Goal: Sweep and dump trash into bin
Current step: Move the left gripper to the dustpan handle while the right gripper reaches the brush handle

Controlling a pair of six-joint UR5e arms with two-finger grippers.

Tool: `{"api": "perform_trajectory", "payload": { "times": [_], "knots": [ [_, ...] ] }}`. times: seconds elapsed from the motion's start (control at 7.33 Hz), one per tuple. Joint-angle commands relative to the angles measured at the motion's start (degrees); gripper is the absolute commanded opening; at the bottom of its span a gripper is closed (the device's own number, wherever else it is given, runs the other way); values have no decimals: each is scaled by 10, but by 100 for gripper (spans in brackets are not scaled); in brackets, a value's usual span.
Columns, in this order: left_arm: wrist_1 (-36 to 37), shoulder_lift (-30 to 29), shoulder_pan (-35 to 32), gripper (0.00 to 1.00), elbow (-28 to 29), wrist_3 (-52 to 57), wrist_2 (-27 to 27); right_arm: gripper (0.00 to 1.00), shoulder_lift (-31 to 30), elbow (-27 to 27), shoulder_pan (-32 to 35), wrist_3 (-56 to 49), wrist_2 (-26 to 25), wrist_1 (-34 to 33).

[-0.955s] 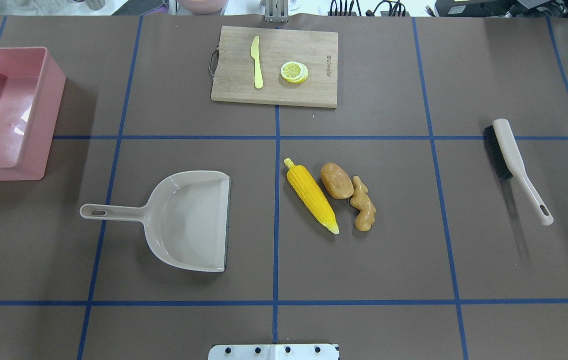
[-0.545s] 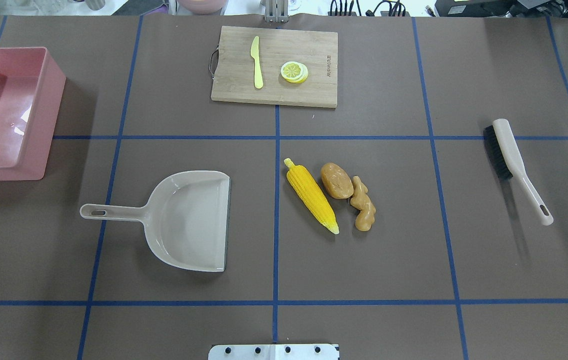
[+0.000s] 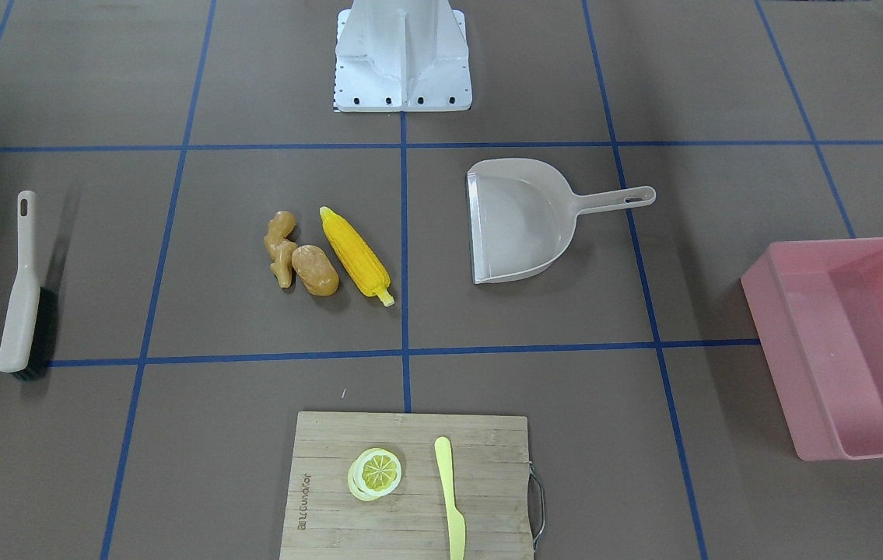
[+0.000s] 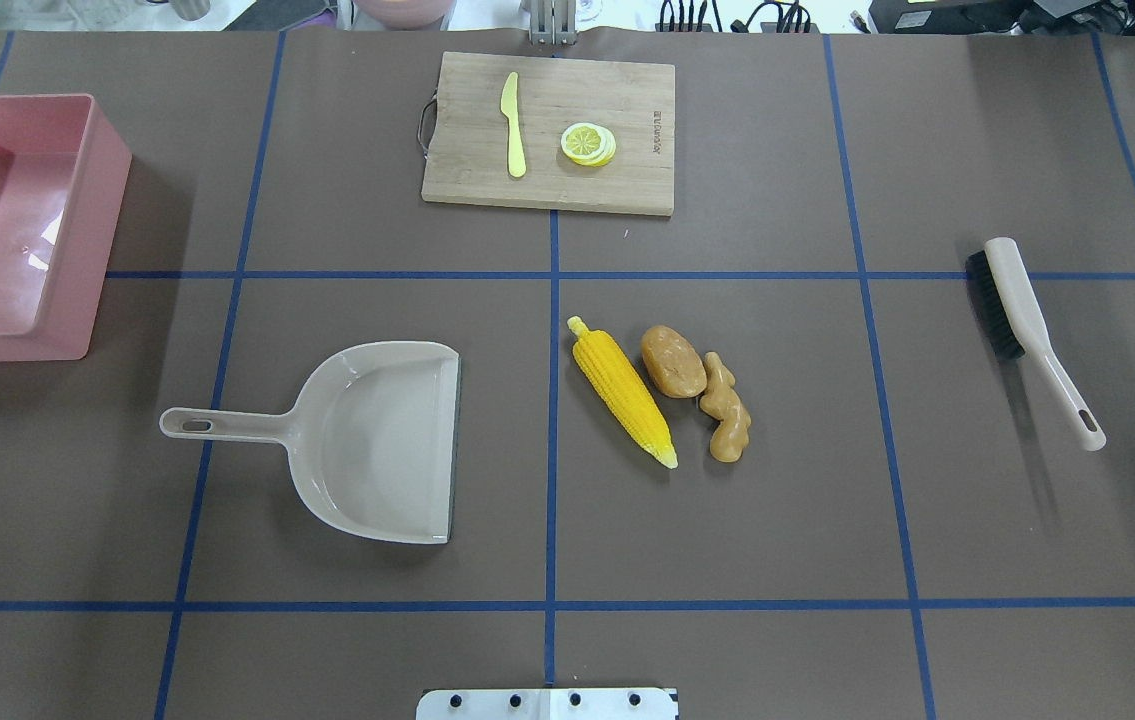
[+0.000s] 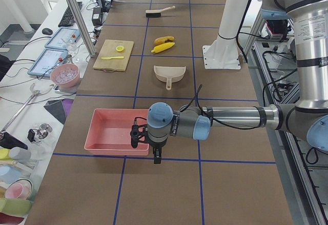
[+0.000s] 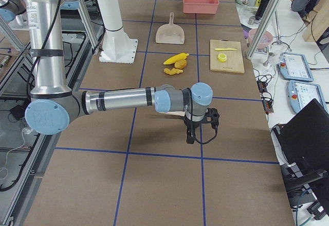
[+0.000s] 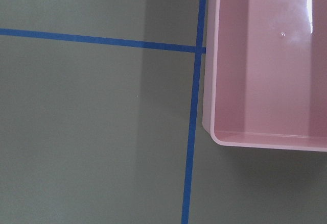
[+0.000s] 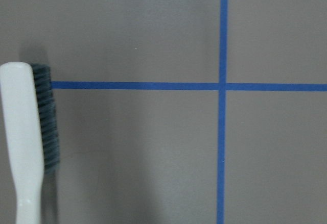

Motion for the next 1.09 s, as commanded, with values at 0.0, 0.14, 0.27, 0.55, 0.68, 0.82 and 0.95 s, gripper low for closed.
{"api": "perform_trajectory", "payload": {
  "times": [0.0, 0.14, 0.27, 0.55, 0.68, 0.82, 0.95],
  "knots": [
    [1, -2, -1, 99, -3, 0, 0, 100, -5, 62, -80, 103, -3, 0],
    [15, -5, -1, 99, -23, 0, 0, 100, -7, 81, -117, 141, -7, 0],
    [57, -12, 2, 99, -56, 0, 0, 100, -15, 105, -135, 167, -8, 0],
    [197, -96, 1, 100, -79, 0, 0, 100, -50, 140, -165, 190, -17, 1],
    [231, -131, 4, 100, -87, 3, 0, 100, -56, 143, -175, 196, -21, 1],
    [232, -176, 6, 100, -88, 41, 2, 100, -67, 144, -181, 199, -26, 18],
    [232, -206, 38, 100, -96, 91, 4, 100, -107, 143, -192, 224, -26, 87]
  ]
}}
